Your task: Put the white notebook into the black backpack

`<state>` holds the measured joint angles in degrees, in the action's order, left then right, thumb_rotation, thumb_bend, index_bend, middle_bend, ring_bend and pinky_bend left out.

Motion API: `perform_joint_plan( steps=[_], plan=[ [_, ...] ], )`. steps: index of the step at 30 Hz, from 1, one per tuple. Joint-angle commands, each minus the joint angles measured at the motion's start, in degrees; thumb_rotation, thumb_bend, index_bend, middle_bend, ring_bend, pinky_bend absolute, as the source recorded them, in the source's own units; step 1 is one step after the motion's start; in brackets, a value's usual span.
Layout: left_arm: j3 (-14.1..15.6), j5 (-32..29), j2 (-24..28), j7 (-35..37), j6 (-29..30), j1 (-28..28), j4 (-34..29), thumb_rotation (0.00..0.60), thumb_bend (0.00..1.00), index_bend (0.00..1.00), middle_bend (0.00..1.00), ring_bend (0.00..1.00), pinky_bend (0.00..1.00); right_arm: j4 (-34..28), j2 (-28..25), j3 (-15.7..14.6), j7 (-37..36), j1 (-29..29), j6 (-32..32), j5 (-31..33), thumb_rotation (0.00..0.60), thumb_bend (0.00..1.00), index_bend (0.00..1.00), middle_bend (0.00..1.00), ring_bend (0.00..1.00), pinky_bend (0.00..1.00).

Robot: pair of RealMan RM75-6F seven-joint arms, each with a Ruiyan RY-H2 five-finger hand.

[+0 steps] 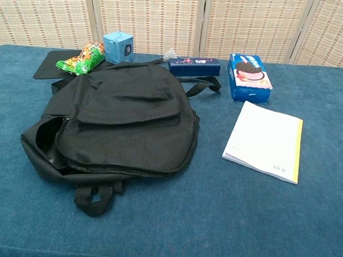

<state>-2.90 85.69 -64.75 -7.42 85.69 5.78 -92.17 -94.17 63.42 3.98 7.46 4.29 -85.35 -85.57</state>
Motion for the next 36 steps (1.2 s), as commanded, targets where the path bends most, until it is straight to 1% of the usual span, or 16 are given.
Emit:
perform_joint_plan(
  steps=[1,19,26,36],
  plan=[
    [0.0,0.0,0.0,0.0,0.0,0.0,0.0,0.6,0.12,0.26,0.16,0.17,0.16,0.1,0.0,0.0,-0.1,0.0,0.0,0.0,0.6,0.15,0.21,0.27,0.23,0.33],
    [-0.3,0.9,-0.1,0.1,0.3,0.5,0.2,0.6,0.12,0.26,0.17,0.18,0.16,0.2,-0.7,0.1,-1.0,0.3,0.3,-0.4,0.6,0.15,0.21,0.27,0.23,0.33],
    [-0.2,1.5,0.7,0.4,-1.1,1.6,0.7,0.6,0.12,0.26,0.17,0.18,0.16,0.0,-1.1,0.4,-0.9,0.6,0.5,-0.3,0.6,0.15,0.21,0.27,0.23,0.33],
    [-0.3,2.2,0.5,1.7,-2.5,3.0,1.5,0.6,0.12,0.27,0.18,0.18,0.16,-0.5,-1.8,0.5,-0.4,1.0,1.0,-0.2,0.6,0.14,0.21,0.27,0.23,0.33]
  ],
)
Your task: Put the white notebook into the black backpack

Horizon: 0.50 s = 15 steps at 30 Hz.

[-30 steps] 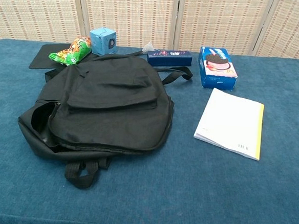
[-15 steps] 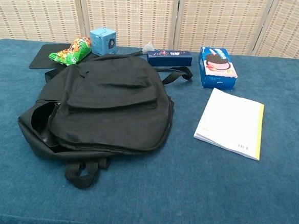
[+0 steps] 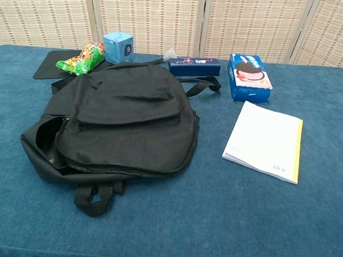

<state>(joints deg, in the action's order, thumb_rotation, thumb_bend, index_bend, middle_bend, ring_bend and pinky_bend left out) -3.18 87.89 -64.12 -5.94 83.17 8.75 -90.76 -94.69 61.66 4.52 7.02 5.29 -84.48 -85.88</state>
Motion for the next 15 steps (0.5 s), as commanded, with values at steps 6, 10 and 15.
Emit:
perform_joint_plan(
  steps=[6,10,15],
  plan=[
    [0.0,0.0,-0.6,0.6,0.0,0.3,0.5,0.6,0.12,0.27,0.18,0.19,0.16,0.7,-0.1,-0.1,0.1,1.5,2.3,-0.5,0.6,0.15,0.21,0.27,0.23,0.33],
    [0.1,0.1,-0.8,0.9,0.3,0.2,0.6,0.6,0.12,0.27,0.18,0.19,0.16,2.2,0.5,0.0,0.3,4.2,5.8,-1.3,0.6,0.15,0.21,0.27,0.23,0.33],
    [0.4,0.4,-1.0,0.8,1.0,-0.2,0.5,0.6,0.12,0.27,0.18,0.19,0.16,5.5,2.9,0.0,0.2,8.7,11.7,-2.5,0.6,0.14,0.21,0.27,0.23,0.33]
  ],
)
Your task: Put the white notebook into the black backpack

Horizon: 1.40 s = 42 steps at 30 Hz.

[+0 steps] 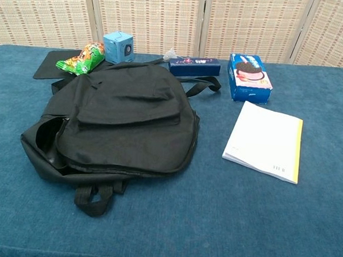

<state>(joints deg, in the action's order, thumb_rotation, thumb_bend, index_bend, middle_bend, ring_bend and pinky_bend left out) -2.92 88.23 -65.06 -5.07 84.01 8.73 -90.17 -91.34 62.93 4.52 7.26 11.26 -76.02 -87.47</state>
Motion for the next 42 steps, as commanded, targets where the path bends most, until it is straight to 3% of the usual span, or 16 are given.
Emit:
perform_joint_plan(
  steps=[1,9,30,42],
  plan=[
    [0.1,0.1,0.0,-0.1,0.3,-0.2,-0.1,0.6,0.12,0.27,0.18,0.19,0.16,2.9,2.2,-0.1,-0.1,3.6,4.5,-1.2,0.6,0.12,0.21,0.27,0.23,0.33],
    [0.4,-0.2,0.2,-0.2,1.6,-1.3,-0.4,0.6,0.12,0.27,0.18,0.19,0.16,10.8,9.4,-0.1,-2.2,10.1,10.5,-3.3,0.6,0.01,0.21,0.27,0.23,0.32],
    [0.7,-1.9,-1.3,0.6,1.0,-2.0,1.3,0.6,0.12,0.27,0.19,0.19,0.16,29.5,24.2,-3.4,-7.6,16.3,13.5,-7.1,0.6,0.01,0.24,0.27,0.22,0.3],
    [0.6,-2.1,-1.8,1.4,0.9,-2.1,2.3,0.6,0.12,0.27,0.19,0.2,0.16,34.6,28.0,-5.2,-10.1,18.5,13.2,-8.4,0.6,0.01,0.24,0.27,0.22,0.3]
  ],
)
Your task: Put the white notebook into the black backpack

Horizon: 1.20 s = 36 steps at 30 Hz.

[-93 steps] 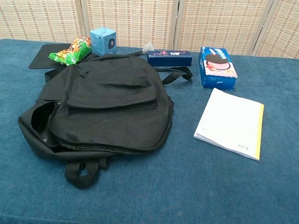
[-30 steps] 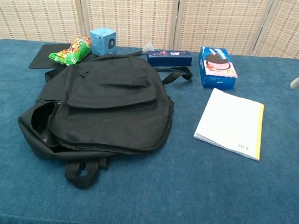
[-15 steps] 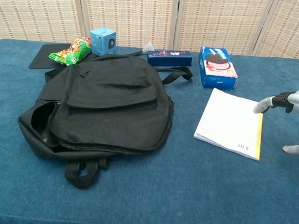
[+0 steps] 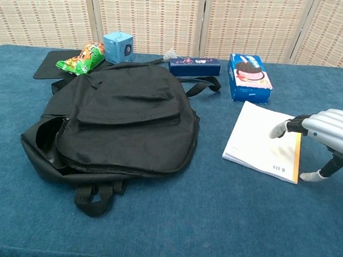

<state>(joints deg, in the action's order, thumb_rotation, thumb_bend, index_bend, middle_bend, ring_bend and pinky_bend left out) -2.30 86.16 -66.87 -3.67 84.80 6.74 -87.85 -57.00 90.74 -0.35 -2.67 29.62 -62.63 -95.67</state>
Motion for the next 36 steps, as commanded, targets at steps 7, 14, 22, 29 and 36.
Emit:
perform_joint_plan(
  steps=[7,14,22,29,36],
  plan=[
    [0.0,-0.1,0.0,0.2,0.2,-0.2,0.2,0.6,0.12,0.27,0.19,0.2,0.16,1.4,0.7,-1.0,-0.3,0.8,0.1,-0.1,0.6,0.01,0.24,0.27,0.22,0.3],
    [0.0,-0.1,-0.1,0.2,0.0,-0.2,0.3,0.6,0.12,0.27,0.19,0.2,0.16,2.9,1.7,-1.1,-0.6,1.9,0.6,0.1,0.6,0.01,0.24,0.27,0.22,0.3],
    [0.1,0.0,-0.1,0.3,0.0,-0.2,0.1,0.6,0.12,0.27,0.19,0.2,0.16,5.0,3.1,-1.5,-1.5,2.9,0.8,0.0,0.6,0.03,0.24,0.27,0.22,0.3],
    [0.1,0.0,0.0,0.2,-0.2,-0.1,0.1,0.6,0.12,0.27,0.19,0.2,0.16,7.5,4.6,-1.6,-3.4,3.6,0.1,-0.2,0.6,0.15,0.27,0.28,0.22,0.3],
    [0.0,0.0,0.2,0.1,-0.2,-0.1,-0.1,0.6,0.12,0.27,0.19,0.2,0.16,8.6,5.0,-1.5,-5.3,4.7,-0.6,-0.3,0.6,0.25,0.29,0.3,0.22,0.3]
  ],
)
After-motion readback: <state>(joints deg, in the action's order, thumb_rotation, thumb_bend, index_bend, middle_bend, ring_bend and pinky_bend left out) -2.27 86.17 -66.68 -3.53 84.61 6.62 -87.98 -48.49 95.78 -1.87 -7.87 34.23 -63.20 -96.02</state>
